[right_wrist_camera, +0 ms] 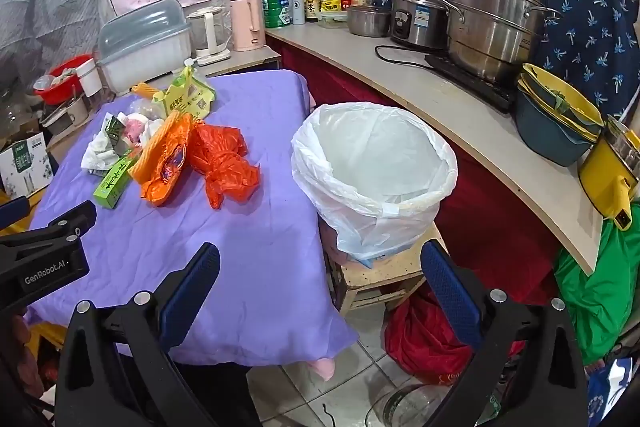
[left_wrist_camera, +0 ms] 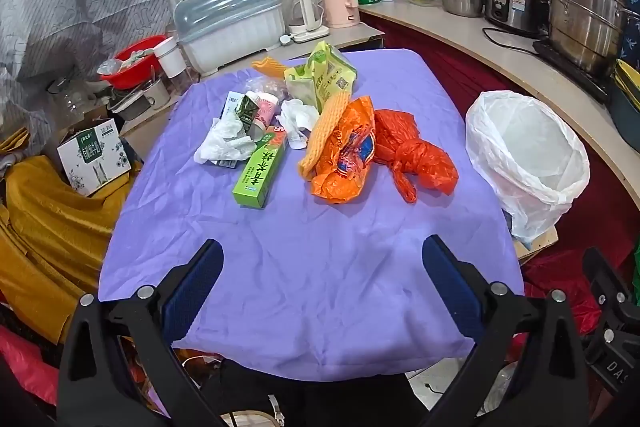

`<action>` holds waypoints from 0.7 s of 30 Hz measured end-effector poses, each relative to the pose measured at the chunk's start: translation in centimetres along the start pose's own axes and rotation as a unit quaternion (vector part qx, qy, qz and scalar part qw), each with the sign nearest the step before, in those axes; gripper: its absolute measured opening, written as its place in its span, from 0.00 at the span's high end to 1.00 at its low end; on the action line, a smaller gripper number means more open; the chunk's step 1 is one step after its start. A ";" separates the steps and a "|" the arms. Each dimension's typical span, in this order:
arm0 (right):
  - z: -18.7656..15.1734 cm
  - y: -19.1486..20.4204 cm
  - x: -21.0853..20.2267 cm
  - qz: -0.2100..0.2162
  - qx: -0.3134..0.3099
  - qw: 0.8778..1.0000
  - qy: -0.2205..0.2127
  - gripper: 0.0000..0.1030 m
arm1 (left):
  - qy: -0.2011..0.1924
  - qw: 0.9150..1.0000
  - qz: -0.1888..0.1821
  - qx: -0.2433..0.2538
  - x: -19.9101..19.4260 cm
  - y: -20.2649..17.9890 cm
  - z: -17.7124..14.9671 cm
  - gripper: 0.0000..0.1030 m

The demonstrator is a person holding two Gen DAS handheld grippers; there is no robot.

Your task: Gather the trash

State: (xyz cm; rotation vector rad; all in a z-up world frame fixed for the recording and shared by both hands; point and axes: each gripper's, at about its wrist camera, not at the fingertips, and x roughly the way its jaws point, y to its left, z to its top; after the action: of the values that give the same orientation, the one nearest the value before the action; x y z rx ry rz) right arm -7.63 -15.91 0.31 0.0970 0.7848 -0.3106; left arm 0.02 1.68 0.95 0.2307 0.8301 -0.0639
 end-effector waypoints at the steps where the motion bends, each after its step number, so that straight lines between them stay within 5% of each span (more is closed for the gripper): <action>1: 0.0 0.1 0.0 0.002 -0.001 1.000 -0.001 0.07 | 0.000 1.000 0.000 0.000 0.0 0.1 0.0 0.08; 21: 0.1 0.4 -0.3 0.010 -0.012 1.000 -0.001 0.07 | 0.016 1.000 0.010 -0.002 -0.5 0.9 0.0 0.08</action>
State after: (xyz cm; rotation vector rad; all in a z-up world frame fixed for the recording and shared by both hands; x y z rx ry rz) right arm -7.64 -15.47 0.60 0.0811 0.7854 -0.2829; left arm -0.18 2.54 1.52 0.2366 0.8604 -0.0407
